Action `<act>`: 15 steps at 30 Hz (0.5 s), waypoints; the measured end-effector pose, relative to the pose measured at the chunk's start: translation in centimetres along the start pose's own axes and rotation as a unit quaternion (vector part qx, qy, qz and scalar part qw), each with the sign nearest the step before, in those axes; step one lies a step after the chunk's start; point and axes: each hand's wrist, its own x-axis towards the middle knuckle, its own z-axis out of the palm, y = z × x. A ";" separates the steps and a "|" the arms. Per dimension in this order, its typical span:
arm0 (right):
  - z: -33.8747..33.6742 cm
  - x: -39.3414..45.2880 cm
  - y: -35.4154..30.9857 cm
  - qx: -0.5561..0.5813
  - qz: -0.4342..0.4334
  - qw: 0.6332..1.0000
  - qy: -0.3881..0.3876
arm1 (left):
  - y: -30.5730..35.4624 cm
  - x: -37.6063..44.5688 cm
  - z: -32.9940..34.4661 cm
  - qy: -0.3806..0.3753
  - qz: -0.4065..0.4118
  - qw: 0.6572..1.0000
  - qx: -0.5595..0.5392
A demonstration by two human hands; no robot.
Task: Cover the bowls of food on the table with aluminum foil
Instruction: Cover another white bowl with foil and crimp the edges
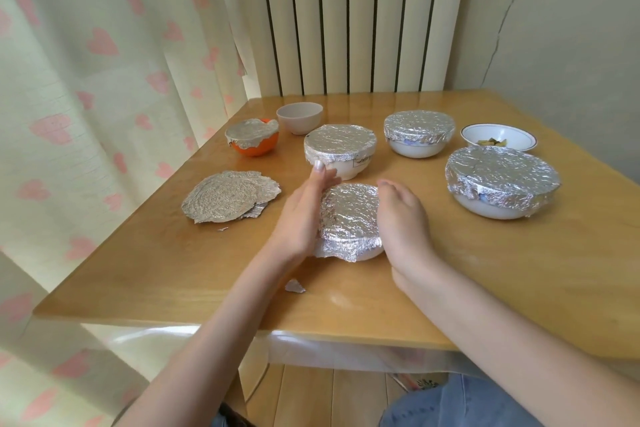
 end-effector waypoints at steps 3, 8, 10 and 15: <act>0.7 0.6 0.4 0.040 0.060 0.996 0.054 | 0.0 -0.4 0.7 0.029 0.006 0.999 0.043; 0.9 1.2 1.3 -0.003 0.025 0.998 0.057 | -0.4 -0.7 0.5 0.047 0.024 0.996 0.075; 0.3 1.3 1.3 -0.017 0.015 1.000 0.011 | -0.3 -1.2 0.7 0.062 0.051 0.993 0.092; -0.4 1.6 0.9 0.036 0.048 0.995 -0.082 | 0.9 -3.0 1.9 0.133 0.042 0.987 0.082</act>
